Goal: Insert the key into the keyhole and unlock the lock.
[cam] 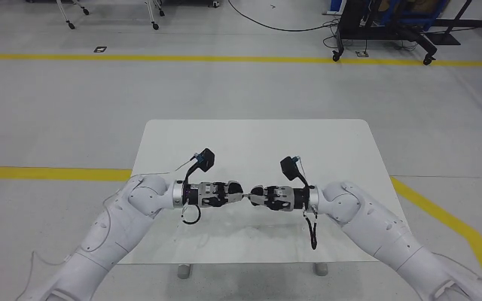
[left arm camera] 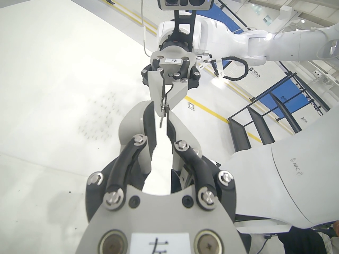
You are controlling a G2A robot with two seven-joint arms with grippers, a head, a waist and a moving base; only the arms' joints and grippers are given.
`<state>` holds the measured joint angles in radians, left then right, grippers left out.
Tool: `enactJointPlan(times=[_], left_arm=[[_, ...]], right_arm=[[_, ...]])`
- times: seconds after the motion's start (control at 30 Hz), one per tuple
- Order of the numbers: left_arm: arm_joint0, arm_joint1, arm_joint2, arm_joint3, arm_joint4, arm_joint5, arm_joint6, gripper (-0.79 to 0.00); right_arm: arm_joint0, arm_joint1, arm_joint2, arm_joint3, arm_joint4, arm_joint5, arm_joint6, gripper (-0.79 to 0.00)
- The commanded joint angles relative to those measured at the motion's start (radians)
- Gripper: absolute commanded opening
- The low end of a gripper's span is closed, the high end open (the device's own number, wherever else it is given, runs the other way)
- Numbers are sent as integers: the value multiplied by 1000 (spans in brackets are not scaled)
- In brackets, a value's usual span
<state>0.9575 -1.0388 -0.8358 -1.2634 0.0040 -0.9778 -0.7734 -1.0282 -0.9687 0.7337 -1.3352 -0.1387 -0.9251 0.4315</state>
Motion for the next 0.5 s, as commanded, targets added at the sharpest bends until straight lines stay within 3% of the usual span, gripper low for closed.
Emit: enactJointPlan(times=[0.0,0.13,0.23,0.37,0.47], left_arm=[[-5,5,-26,20,8,1,24,0],[1,22,-104,46,100,27,94,0],[29,41,-175,11,243,91,146,0],[121,70,-273,-142,484,284,207,0],[231,95,-357,-304,625,454,193,0]], right_arm=[[-6,2,16,3,-7,-6,-10,-785],[-34,14,67,9,-25,-31,-49,-785],[-75,31,132,17,-41,-67,-94,-785],[-160,62,244,15,-66,-87,-170,-785],[-232,84,328,7,-86,-87,-220,-785]])
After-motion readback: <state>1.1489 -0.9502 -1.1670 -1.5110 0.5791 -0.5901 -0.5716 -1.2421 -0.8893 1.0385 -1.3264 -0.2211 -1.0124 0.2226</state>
